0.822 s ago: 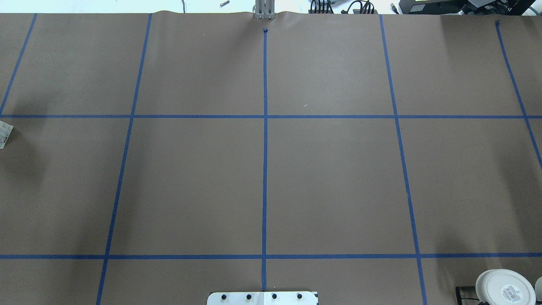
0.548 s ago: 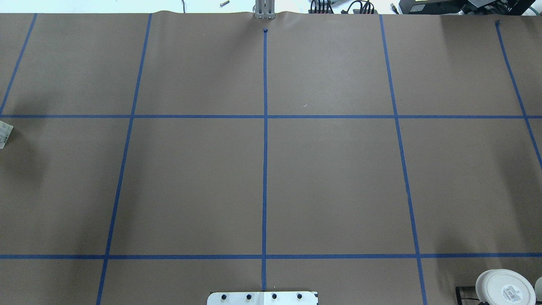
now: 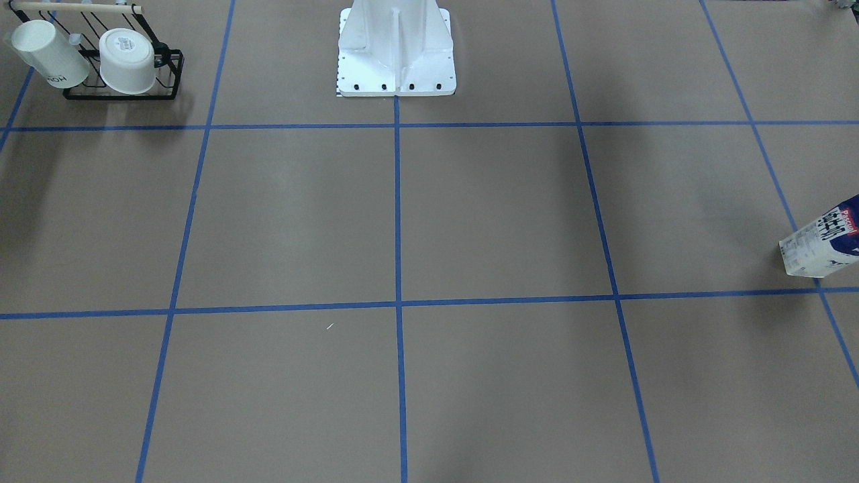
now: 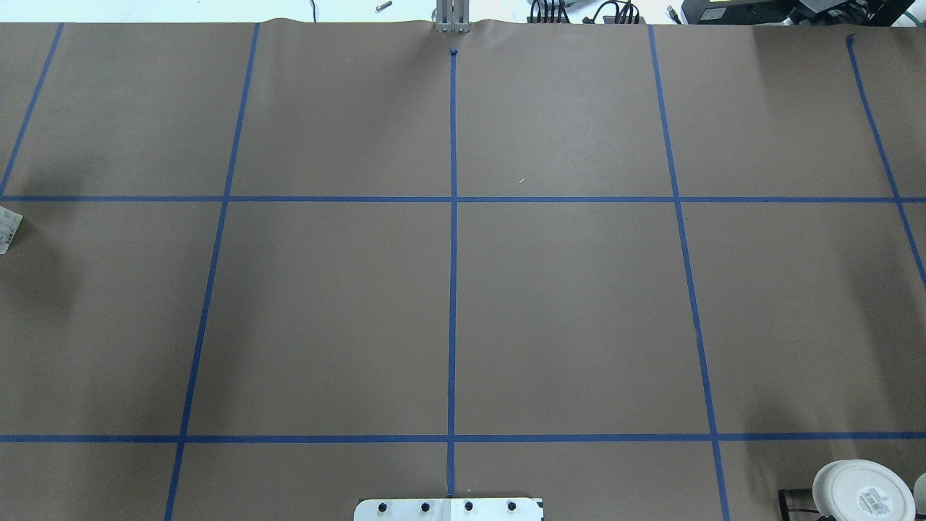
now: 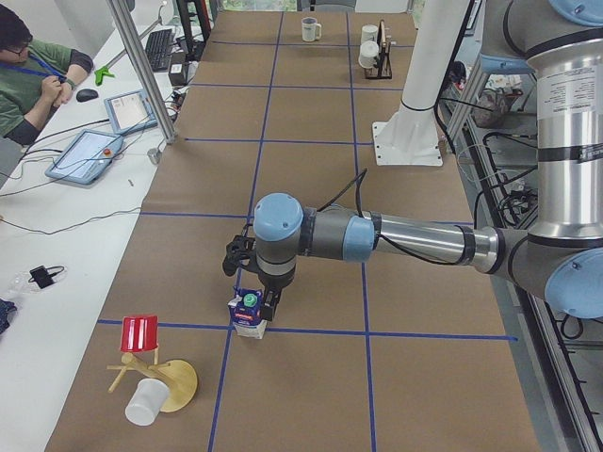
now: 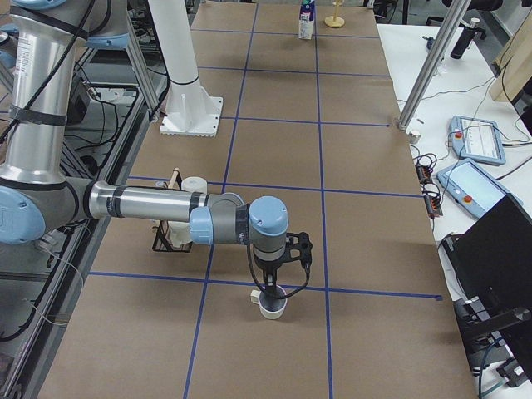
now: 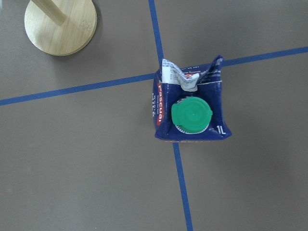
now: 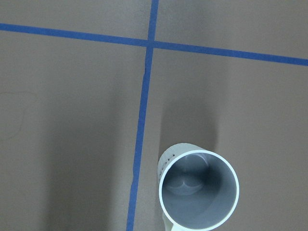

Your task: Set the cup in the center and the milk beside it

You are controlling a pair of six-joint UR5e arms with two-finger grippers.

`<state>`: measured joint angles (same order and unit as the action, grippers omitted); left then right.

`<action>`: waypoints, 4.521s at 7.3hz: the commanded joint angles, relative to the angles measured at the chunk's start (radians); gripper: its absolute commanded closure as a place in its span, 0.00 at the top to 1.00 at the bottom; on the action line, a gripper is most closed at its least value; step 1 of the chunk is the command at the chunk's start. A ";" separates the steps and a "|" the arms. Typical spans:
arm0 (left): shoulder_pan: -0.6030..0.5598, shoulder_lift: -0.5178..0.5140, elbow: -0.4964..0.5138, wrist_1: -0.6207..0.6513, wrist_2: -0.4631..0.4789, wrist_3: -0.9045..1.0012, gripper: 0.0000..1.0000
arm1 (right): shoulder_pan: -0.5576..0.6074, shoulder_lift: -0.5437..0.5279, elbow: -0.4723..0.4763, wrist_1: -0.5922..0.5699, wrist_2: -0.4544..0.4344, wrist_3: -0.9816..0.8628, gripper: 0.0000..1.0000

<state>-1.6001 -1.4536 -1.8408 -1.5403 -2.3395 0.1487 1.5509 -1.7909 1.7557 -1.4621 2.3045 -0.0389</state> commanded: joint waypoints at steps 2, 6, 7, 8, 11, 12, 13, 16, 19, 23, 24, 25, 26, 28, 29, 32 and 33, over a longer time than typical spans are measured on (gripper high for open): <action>-0.001 -0.042 -0.002 -0.039 -0.006 -0.006 0.99 | 0.000 0.007 -0.027 0.225 0.009 0.027 1.00; -0.001 -0.051 0.020 -0.173 -0.004 -0.014 0.99 | 0.003 -0.074 -0.150 0.451 0.047 0.026 1.00; -0.001 -0.051 0.017 -0.175 -0.004 -0.012 0.99 | 0.003 -0.076 -0.180 0.451 0.020 0.018 1.00; -0.001 -0.051 0.012 -0.175 -0.004 -0.011 0.99 | 0.003 -0.074 -0.191 0.451 -0.040 0.019 1.00; -0.003 -0.047 0.020 -0.225 -0.004 -0.011 0.99 | 0.002 0.008 -0.293 0.450 -0.053 0.018 0.87; -0.001 -0.041 0.017 -0.227 -0.004 -0.008 0.99 | 0.002 0.013 -0.306 0.448 -0.051 0.017 0.85; -0.003 -0.037 0.018 -0.250 -0.004 -0.011 0.99 | 0.000 0.012 -0.308 0.447 -0.051 0.016 0.81; -0.003 -0.033 0.018 -0.264 -0.004 -0.009 0.99 | -0.015 0.013 -0.320 0.445 -0.045 0.025 0.53; -0.003 -0.033 0.018 -0.264 -0.004 -0.009 0.99 | -0.025 -0.015 -0.321 0.447 -0.046 0.016 0.00; -0.003 -0.034 0.034 -0.264 -0.004 -0.006 0.99 | -0.018 -0.008 -0.233 0.430 0.065 0.020 0.00; -0.003 -0.034 0.038 -0.265 -0.004 -0.006 0.99 | 0.010 0.010 -0.169 0.342 0.111 0.021 0.00; -0.003 -0.033 0.038 -0.265 -0.004 -0.008 0.99 | 0.023 0.019 -0.033 0.184 0.128 0.021 0.00; -0.003 -0.034 0.040 -0.264 -0.004 -0.009 0.99 | 0.025 0.081 0.069 0.023 0.131 0.031 0.00; -0.003 -0.030 0.038 -0.264 -0.004 -0.011 0.99 | -0.052 0.233 0.131 -0.032 0.194 0.270 0.00; -0.003 -0.024 0.037 -0.264 -0.004 -0.011 0.99 | -0.148 0.327 0.142 -0.031 0.167 0.451 0.00; -0.003 -0.017 0.041 -0.264 -0.004 -0.011 0.99 | -0.512 0.598 0.159 -0.040 -0.084 1.069 0.00; -0.003 -0.017 0.043 -0.264 -0.004 -0.011 0.99 | -0.641 0.667 0.156 -0.044 -0.187 1.273 0.00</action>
<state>-1.6030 -1.4720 -1.8000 -1.8039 -2.3439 0.1381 1.0747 -1.2205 1.9126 -1.5001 2.2491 0.9713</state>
